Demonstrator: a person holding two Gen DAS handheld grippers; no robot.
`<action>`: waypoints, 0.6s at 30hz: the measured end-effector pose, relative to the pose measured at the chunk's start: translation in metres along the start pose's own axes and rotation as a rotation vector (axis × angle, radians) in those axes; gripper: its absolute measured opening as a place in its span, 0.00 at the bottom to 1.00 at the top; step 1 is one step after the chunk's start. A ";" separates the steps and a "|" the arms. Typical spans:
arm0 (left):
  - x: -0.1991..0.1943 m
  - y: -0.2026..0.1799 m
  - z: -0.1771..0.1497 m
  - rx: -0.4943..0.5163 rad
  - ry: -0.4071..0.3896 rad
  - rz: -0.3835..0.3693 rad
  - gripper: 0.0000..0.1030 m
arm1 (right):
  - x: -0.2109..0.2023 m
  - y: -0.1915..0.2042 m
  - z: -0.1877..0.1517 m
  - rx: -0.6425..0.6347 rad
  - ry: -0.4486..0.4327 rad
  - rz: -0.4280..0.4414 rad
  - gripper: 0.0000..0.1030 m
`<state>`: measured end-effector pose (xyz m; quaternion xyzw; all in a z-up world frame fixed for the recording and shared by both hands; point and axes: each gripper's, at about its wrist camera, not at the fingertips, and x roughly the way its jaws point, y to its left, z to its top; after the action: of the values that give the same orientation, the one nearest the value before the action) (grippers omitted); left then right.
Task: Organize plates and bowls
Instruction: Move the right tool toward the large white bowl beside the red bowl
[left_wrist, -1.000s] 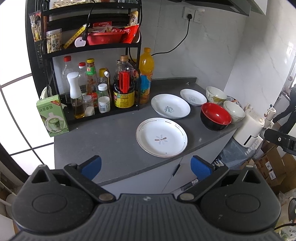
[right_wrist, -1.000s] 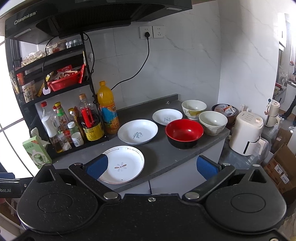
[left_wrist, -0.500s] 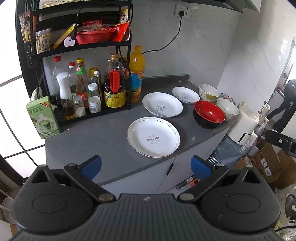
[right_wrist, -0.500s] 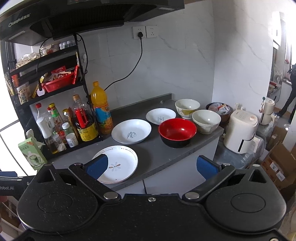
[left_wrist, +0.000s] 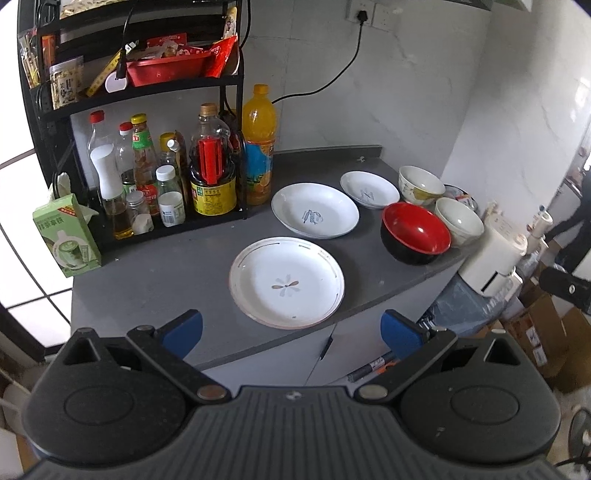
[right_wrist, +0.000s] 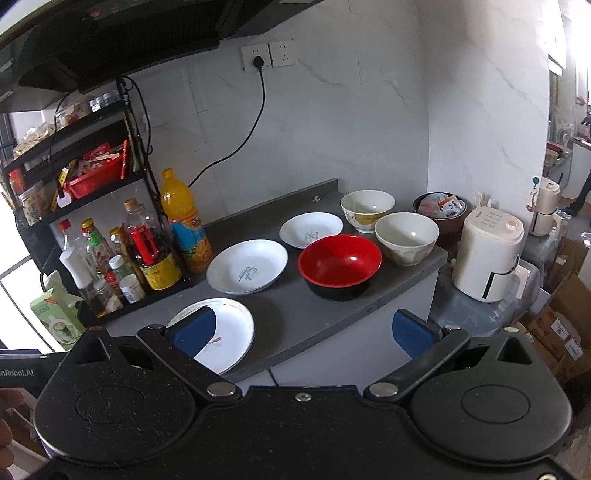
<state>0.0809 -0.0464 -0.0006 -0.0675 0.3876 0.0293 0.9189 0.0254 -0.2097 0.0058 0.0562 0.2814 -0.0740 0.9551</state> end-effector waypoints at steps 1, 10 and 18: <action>0.003 -0.007 0.003 -0.008 0.000 0.005 0.99 | 0.005 -0.008 0.004 -0.004 0.001 0.002 1.00; 0.039 -0.072 0.028 -0.076 -0.009 0.065 0.99 | 0.048 -0.070 0.036 -0.051 0.027 0.055 1.00; 0.067 -0.121 0.042 -0.139 -0.005 0.121 0.99 | 0.079 -0.121 0.056 -0.082 0.072 0.102 1.00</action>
<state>0.1703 -0.1597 -0.0068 -0.1077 0.3858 0.1118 0.9094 0.0999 -0.3451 0.0011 0.0340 0.3151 -0.0116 0.9484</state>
